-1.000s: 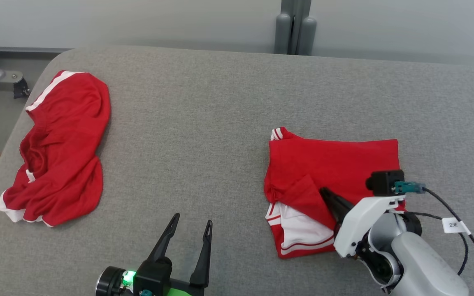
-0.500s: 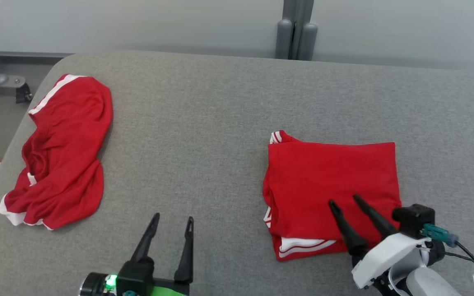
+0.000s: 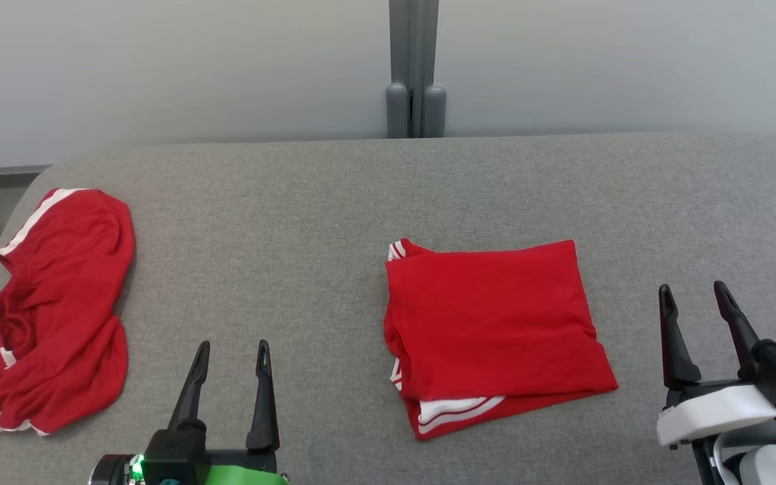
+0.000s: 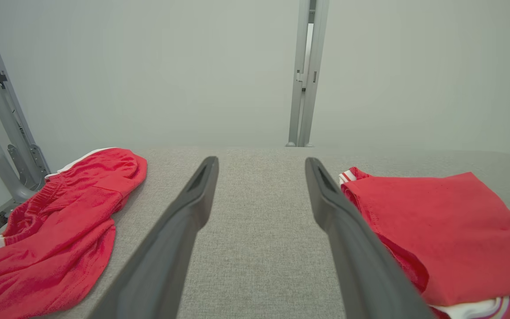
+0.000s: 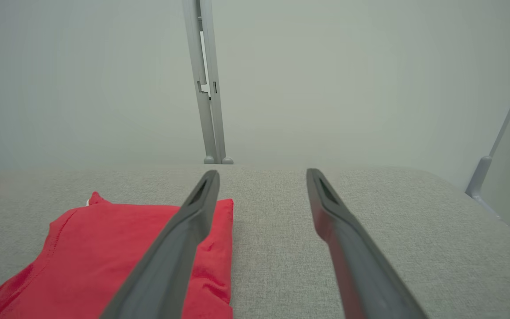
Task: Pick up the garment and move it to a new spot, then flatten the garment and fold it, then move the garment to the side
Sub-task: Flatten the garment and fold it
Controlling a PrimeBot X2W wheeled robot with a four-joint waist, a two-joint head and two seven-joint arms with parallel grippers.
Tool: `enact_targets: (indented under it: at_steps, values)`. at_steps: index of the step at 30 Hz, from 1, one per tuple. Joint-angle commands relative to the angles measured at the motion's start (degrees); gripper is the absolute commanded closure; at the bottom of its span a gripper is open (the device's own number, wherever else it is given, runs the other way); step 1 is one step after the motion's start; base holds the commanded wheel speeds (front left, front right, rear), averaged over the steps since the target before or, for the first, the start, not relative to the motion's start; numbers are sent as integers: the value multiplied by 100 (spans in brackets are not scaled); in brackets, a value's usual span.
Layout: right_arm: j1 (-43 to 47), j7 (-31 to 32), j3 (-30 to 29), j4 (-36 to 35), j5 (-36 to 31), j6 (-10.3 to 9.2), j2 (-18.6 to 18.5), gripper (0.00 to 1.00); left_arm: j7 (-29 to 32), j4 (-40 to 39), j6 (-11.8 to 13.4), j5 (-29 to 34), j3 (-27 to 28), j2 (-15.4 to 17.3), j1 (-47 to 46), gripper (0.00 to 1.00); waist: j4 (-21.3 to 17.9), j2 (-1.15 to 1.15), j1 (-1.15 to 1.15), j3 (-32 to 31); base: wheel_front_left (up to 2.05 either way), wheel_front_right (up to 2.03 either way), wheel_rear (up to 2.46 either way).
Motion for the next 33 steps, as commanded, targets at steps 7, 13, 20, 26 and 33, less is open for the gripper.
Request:
enact_targets:
  at_steps: [7,13,20,26,33]
  values:
    - [495,-16,310,-539,145,-9,-71,0,-16,-168,-53,-7,155,7,250,0,-202,0,0,-143,0,0,0]
    - [664,-17,449,-651,364,-9,-109,0,-11,-196,-91,59,137,7,367,0,-227,0,0,-218,0,0,0]
    - [741,-17,479,-639,377,-9,-31,0,-11,-157,-132,99,67,7,384,0,-182,0,0,-279,0,0,0]
    - [740,-17,525,-647,344,-9,-17,0,-11,-179,-139,112,49,7,380,0,-163,0,0,-269,0,0,0]
    - [756,-17,560,-679,317,-9,5,0,-11,-172,-157,153,71,7,345,0,-132,0,0,-214,0,0,0]
